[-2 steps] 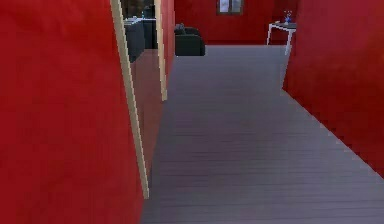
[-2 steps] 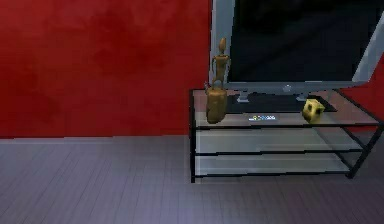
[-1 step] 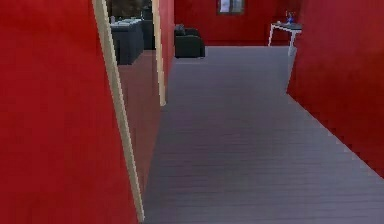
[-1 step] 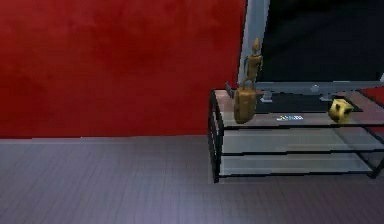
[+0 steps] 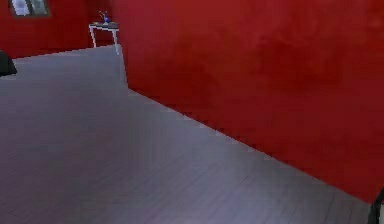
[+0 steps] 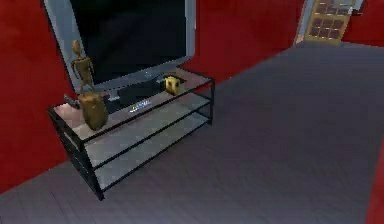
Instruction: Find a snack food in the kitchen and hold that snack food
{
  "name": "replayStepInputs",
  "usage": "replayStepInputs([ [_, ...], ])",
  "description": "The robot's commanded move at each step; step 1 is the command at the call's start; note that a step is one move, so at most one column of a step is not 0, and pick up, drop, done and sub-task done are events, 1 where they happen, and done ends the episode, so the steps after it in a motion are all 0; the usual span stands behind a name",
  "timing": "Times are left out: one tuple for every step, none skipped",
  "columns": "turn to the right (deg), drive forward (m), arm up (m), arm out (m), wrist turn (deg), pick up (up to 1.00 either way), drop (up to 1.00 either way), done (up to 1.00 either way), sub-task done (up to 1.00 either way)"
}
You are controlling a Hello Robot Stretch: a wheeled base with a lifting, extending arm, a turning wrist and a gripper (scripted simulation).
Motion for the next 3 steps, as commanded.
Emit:
replayStepInputs([
  [42.0, 0.0, 0.0, 0.0, 0.0, 0.0, 0.0, 0.0, 0.0],
  [0.0, 0.15, 0.0, 0.0, 0.0, 0.0, 0.0, 0.0, 0.0],
  [-45.0, 0.0, 0.0, 0.0, 0.0, 0.0, 0.0, 0.0, 0.0],
])
